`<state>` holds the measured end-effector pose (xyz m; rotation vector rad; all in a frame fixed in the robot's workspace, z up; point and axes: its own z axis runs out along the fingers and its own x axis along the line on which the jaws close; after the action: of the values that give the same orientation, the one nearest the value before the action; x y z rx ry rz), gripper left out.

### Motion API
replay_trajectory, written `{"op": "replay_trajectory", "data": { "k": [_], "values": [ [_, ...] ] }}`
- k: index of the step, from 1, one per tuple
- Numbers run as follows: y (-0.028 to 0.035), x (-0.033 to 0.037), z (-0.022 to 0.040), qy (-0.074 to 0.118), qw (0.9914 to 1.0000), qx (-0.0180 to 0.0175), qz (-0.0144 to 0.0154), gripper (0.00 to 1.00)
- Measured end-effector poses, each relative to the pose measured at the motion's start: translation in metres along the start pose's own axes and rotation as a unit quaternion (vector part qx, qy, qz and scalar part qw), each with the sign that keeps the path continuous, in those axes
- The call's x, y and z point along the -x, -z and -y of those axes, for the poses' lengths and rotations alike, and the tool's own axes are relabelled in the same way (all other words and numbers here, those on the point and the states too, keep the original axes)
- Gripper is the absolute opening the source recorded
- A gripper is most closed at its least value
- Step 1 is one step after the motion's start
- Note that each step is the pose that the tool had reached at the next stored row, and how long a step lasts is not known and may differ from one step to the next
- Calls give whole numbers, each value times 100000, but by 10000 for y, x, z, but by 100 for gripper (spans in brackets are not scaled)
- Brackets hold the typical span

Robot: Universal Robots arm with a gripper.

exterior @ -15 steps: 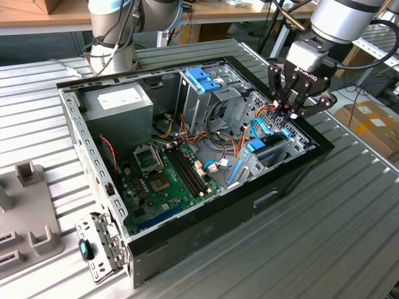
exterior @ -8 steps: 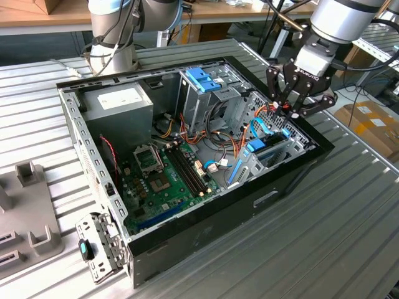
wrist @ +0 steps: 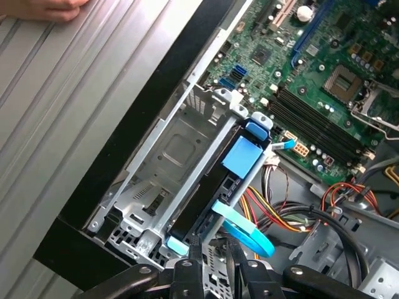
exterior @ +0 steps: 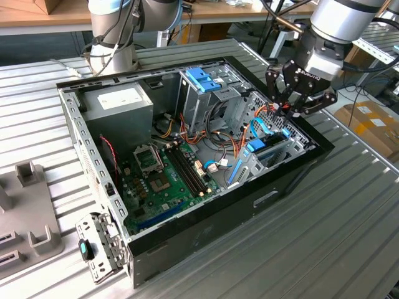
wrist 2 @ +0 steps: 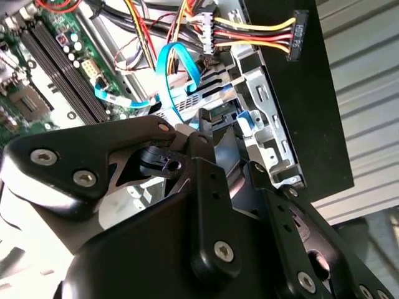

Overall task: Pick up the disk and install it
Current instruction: 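Insert the second disk wire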

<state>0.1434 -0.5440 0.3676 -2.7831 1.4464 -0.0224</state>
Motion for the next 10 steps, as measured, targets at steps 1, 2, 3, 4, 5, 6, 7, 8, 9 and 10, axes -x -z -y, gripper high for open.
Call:
{"op": "replay_trajectory", "data": {
  "k": [1,2,3,4,5,6,7,8,9,10],
  "values": [
    [0,0,0,213,100000,0,4,30],
    [0,0,0,217,100000,-3,4,30],
    [0,0,0,227,100000,-3,2,30],
    [0,0,0,228,100000,-3,3,30],
    [0,0,0,231,100000,-3,3,30],
    [-1,1,0,230,100000,-3,7,30],
    [-1,4,2,229,100000,-6,6,30],
    [0,7,5,230,100000,-2,3,30],
    [-1,13,10,221,100000,-2,3,30],
    [-1,15,13,224,100000,-3,3,30]
  ]
}}
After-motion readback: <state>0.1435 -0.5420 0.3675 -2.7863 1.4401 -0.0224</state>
